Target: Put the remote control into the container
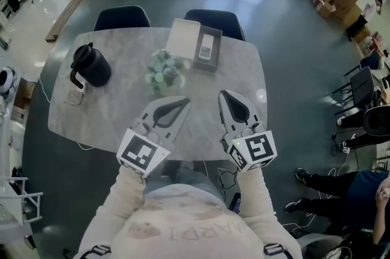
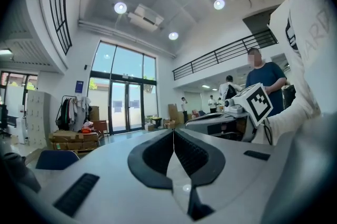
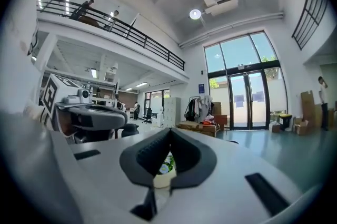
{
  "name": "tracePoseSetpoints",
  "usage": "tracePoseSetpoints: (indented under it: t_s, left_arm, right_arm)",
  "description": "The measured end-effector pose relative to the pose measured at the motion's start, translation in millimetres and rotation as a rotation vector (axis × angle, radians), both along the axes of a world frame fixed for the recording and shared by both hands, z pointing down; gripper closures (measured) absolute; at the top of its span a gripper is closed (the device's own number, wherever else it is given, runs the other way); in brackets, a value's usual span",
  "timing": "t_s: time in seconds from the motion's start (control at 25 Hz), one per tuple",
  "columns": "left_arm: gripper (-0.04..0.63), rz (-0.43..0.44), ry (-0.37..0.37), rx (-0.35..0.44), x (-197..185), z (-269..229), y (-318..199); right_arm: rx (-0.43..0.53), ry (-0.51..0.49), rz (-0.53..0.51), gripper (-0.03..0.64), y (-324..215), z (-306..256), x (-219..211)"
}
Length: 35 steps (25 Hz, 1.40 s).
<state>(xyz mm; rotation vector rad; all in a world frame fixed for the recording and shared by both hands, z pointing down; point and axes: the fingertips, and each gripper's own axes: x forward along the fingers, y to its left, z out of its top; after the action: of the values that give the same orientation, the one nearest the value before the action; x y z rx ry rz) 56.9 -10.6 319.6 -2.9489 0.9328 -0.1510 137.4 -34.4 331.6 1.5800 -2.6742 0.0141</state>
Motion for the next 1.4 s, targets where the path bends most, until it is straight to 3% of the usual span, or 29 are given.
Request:
tracePoseSetpoints:
  t_s: [0.24, 0.44, 0.68, 1.4]
  left_arm:
    - [0.583, 0.064, 0.01, 0.025, -13, -10, 34]
    - [0.583, 0.1, -0.025, 0.059, -33, -5, 59]
    - [0.583, 0.123, 0.005, 0.056, -47, -12, 78]
    - [0.583, 0.127, 0.044, 0.076, -70, -24, 82]
  right_arm:
    - [0.029, -0.024, 0.03, 0.6, 54, -14, -29]
    - [0.047, -0.045, 0.077, 0.6, 85, -22, -46]
    - [0.045, -0.045, 0.098, 0.6, 113, -23, -60]
    - [0.067, -0.04, 0.081, 0.6, 114, -35, -95]
